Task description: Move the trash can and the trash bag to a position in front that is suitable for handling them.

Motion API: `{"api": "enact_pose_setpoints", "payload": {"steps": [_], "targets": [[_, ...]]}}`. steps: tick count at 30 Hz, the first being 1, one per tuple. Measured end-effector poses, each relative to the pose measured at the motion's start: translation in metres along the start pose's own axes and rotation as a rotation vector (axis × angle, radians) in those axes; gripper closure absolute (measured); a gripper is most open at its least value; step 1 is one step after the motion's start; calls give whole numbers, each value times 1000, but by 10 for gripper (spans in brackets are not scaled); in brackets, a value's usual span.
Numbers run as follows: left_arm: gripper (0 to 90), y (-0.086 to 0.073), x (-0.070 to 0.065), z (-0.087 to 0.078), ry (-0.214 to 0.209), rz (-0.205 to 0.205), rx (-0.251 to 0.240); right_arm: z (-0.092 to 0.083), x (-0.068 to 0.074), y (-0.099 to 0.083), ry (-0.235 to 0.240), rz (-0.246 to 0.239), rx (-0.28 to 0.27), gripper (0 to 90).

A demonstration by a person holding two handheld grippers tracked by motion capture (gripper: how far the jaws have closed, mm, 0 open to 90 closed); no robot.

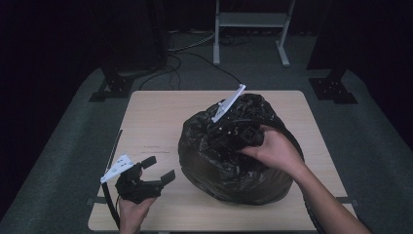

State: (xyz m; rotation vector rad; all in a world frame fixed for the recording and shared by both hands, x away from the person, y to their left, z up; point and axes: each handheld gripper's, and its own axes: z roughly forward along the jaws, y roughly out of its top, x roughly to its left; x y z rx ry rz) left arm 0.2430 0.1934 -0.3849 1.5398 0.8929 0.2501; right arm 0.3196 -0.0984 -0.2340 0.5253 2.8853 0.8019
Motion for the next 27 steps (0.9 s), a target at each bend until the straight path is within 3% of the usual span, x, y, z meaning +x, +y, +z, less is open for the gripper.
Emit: {"api": "enact_pose_setpoints", "payload": {"steps": [4, 11, 14, 20, 24, 27], "targets": [[56, -1, -14, 13, -89, 70, 35, 2, 0, -2, -4, -3, 3, 766], [92, -8, -23, 40, -110, 111, 95, -1, 0, -5, -5, -1, -9, 766], [161, -10, -31, 49, -109, 154, 106, -1, -1, -6, -3, 1, -20, 767], [490, -15, -41, 56, -90, 259, 96, -1, -1, -10, 2, -1, -29, 767], [742, -18, -45, 58, -54, 299, 98, -4, -1, -12, -3, -3, -38, 766], [873, -21, -43, 59, -20, 297, 109, -5, -1, -12, -7, -1, -39, 765]]}}
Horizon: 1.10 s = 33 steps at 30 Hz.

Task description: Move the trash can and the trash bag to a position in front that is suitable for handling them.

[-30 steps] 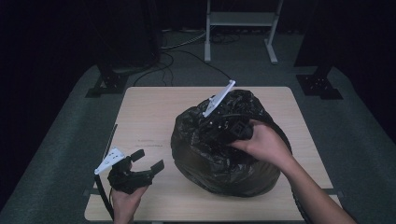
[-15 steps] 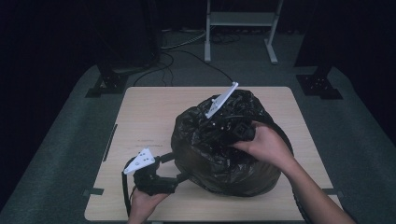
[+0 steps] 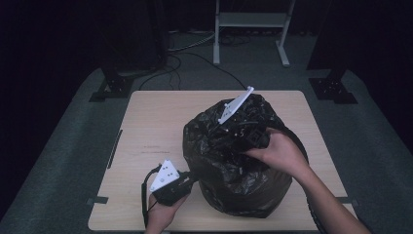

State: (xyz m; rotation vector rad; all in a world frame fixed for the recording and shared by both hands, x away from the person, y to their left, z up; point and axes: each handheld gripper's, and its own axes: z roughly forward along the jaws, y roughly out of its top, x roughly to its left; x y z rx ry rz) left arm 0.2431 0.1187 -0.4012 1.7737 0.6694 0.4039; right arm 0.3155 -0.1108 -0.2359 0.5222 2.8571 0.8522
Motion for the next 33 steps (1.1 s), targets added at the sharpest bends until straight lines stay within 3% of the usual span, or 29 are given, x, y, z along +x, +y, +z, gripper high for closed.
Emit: {"api": "enact_pose_setpoints", "payload": {"steps": [3, 7, 11, 15, 17, 20, 23, 24, 27, 33], "targets": [[900, -5, 4, 2, 50, -10, 38, 0, 0, 0, -2, 3, 0, 763], [900, -10, 8, 5, 83, -24, 60, 0, 0, 0, -1, 4, -1, 762], [900, -13, 11, 6, 103, -38, 78, 0, 0, 1, -2, 3, -1, 762], [879, -15, 17, 5, 106, -81, 92, 1, 0, 3, -2, -4, 6, 761], [766, -18, 22, 4, 82, -114, 85, 3, 0, 4, 0, -3, 19, 751], [426, -19, 31, 1, 12, -195, 64, 2, -2, 5, -10, 0, 23, 723], [193, -17, 40, -6, -7, -262, 38, -6, -6, 7, -22, 16, -17, 720], [182, -18, 43, -9, -19, -272, 24, -8, -7, 9, -23, 17, -26, 738], [107, -16, 47, -18, 2, -293, 4, -6, -10, 17, -49, 12, -19, 807], [100, -14, 53, -30, 73, -294, -20, 25, -13, 27, 1, 0, 57, 862]]}}
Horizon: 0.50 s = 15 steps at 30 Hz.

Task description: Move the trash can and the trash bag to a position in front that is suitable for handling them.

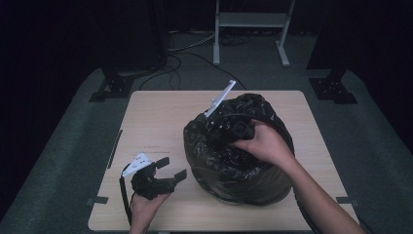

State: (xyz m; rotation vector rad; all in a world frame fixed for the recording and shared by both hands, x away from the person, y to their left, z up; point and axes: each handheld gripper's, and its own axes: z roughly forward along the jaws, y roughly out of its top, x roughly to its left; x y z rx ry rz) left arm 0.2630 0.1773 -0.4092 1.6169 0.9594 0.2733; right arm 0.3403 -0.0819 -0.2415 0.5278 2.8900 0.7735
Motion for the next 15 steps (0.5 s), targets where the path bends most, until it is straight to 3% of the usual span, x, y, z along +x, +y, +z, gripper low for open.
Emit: {"api": "enact_pose_setpoints", "payload": {"steps": [4, 6, 10, 15], "targets": [[99, 1, 2, -5, 43, 6, -9, 20, 2, 5, 23, -15, 77, 884], [89, 2, 3, -7, 63, 10, -6, 22, 4, 7, 12, -20, 98, 882], [89, 2, 5, -10, 92, 14, -7, 7, 3, 6, -7, -18, 73, 799], [89, 1, 7, -11, 110, 8, -10, -23, -2, 8, -35, -6, -20, 823]]}}
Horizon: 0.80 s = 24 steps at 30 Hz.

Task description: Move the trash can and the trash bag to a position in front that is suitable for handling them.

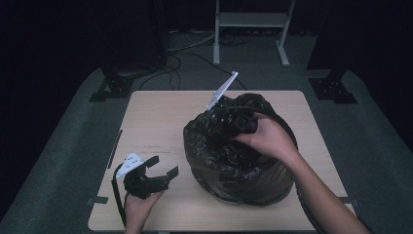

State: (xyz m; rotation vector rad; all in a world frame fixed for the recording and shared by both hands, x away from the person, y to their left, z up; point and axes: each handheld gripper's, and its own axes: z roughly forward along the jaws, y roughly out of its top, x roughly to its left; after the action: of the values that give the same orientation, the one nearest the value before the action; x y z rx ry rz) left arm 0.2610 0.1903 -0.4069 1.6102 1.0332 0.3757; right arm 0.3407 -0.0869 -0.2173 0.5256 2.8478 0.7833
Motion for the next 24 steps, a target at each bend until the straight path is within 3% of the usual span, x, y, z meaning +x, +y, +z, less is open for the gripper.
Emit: {"api": "enact_pose_setpoints", "payload": {"steps": [4, 10, 14, 16, 20, 22, 24], "targets": [[89, 0, 0, -1, 19, 4, 0, 7, -14, 6, -79, 15, 16, 876], [89, 0, 3, -4, 24, 3, -6, 28, -42, 4, -76, 74, 53, 887], [89, -1, 4, -4, 21, -1, -4, 33, -50, -1, -93, 92, 86, 883], [89, -1, 4, -3, 17, -4, -4, 29, -49, -3, -89, 91, 80, 847], [89, -1, 3, -3, 15, -2, -1, 6, -39, -6, -28, 59, 49, 786], [89, -1, 3, -3, 13, -3, 0, -7, -38, -8, 5, 55, 17, 780], [89, -1, 2, -3, 11, 0, 2, -16, -41, -11, 2, 63, -7, 799]]}}
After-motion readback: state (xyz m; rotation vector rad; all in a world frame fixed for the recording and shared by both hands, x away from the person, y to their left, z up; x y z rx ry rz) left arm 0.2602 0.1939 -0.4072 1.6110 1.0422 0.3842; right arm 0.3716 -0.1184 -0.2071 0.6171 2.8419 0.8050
